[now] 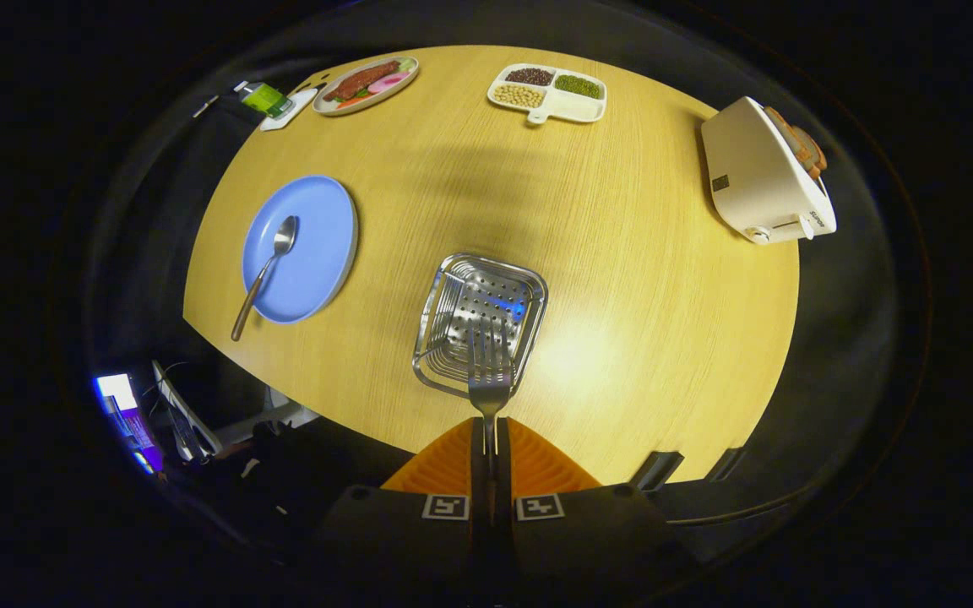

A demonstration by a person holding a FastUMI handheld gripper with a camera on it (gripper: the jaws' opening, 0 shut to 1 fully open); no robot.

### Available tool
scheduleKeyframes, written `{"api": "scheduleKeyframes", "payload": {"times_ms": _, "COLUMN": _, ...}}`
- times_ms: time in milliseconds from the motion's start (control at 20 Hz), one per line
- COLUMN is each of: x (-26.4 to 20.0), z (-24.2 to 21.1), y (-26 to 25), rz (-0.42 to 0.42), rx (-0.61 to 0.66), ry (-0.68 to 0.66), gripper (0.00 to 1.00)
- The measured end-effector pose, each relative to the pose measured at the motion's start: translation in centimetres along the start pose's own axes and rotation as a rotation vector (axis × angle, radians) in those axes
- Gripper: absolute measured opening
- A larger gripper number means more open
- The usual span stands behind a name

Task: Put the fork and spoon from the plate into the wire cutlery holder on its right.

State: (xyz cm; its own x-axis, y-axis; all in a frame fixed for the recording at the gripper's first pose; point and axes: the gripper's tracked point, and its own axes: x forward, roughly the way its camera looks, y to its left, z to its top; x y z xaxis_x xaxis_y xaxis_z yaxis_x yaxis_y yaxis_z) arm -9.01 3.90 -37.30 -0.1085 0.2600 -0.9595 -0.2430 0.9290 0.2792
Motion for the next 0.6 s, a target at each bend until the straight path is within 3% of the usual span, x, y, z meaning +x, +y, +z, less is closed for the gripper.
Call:
{"api": "scheduleKeyframes", "payload": {"times_ms": 250, "x": 0.8, "z": 0.5, "y": -0.2, "rz": -0.024, "rx": -0.043, "ry": 0.135, "gripper": 0.06}}
{"api": "scheduleKeyframes", "payload": {"times_ms": 600, "x": 2.5, "z": 1.6, "y": 0.0, "rz": -0.048, "rx": -0.045, "ry": 0.195, "gripper": 0.07}}
